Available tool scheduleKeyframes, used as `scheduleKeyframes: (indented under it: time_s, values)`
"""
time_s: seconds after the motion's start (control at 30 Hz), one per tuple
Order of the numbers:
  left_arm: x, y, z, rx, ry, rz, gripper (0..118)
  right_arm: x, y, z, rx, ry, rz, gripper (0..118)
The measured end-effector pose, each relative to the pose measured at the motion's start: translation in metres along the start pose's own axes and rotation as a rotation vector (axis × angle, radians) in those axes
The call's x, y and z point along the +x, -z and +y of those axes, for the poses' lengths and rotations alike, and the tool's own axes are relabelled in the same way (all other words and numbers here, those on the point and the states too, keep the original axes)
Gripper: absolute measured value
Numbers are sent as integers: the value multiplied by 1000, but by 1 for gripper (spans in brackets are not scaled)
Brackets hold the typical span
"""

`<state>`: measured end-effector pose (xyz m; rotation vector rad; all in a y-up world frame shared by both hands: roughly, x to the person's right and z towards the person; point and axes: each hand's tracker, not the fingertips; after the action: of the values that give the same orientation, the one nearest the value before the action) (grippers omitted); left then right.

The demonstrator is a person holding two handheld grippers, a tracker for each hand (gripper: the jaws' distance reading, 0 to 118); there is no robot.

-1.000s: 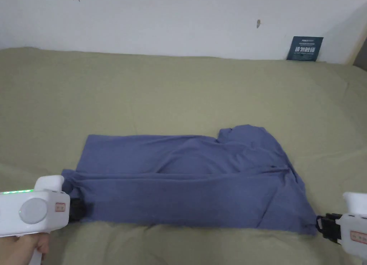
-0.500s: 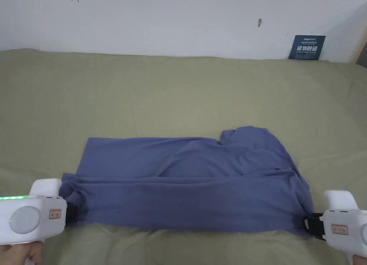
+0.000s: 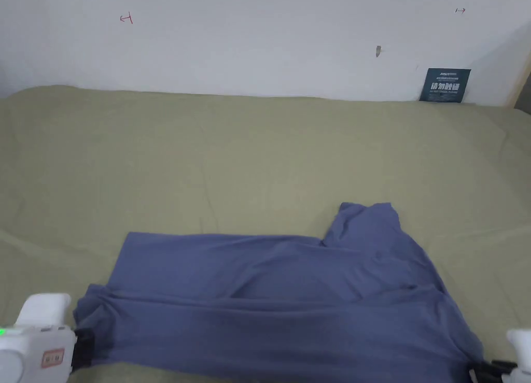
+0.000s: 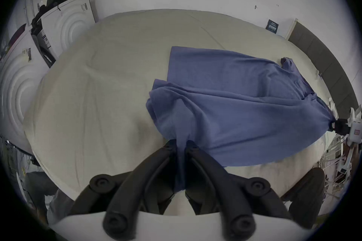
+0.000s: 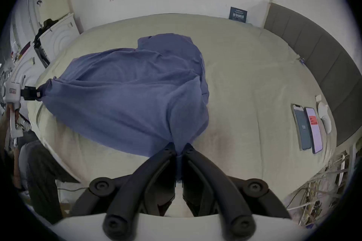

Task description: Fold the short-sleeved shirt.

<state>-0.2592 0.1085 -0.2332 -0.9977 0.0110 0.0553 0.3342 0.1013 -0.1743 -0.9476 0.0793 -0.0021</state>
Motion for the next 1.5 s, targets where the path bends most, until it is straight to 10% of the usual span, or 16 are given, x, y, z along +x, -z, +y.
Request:
scheduleKeyframes:
  time_s: [0.33, 0.37, 0.43, 0.47, 0.7, 0.77, 0.8, 0.93, 1.0, 1.1, 1.27, 1.37, 1.4, 1.47, 1.5]
  values:
    - [-8, 1, -10, 3, 4, -13, 8, -11, -3, -15, -41, 28, 9, 6]
    - [-10, -1, -5, 11, 14, 2, 13, -10, -7, -10, -33, 23, 20, 14]
    - [-12, -12, 14, 94, 10, 11, 86, -10, -15, 9, 61, 27, 6, 95]
    - [-13, -13, 24, 89, 3, 3, 115, -5, -10, 20, 60, 34, -5, 117]
    - [-5, 53, 126, 119, -68, 16, 108, 8, 54, 109, 96, 142, 10, 104]
    - [-5, 80, 151, 94, -67, 18, 63, 17, 81, 128, 90, 148, -9, 70]
    - [-4, 93, 161, 78, -59, 26, 13, 19, 92, 135, 90, 140, -17, 14]
    - [6, 139, 185, -10, -1, 54, 0, 32, 122, 159, 62, 130, -60, 0]
    - [14, 156, 182, -40, 54, 119, 11, 35, 131, 164, 52, 137, -72, 0]
    - [24, 172, 184, -71, 68, 128, 118, 42, 142, 173, 35, 115, -86, 0]
    - [26, 153, 184, -24, 38, 70, 107, 40, 145, 181, 22, 77, -103, 0]
    - [24, 156, 182, 3, 53, 51, 57, 40, 150, 190, 13, 71, -117, 0]
    - [23, 158, 182, -2, 68, 59, 17, 39, 156, 194, 2, 80, -121, 0]
    - [20, 163, 183, -10, 70, 57, 1, 42, 171, 197, -80, 119, -95, 34]
    - [24, 160, 180, 3, 73, 67, 1, 44, 181, 200, -69, 108, -87, 94]
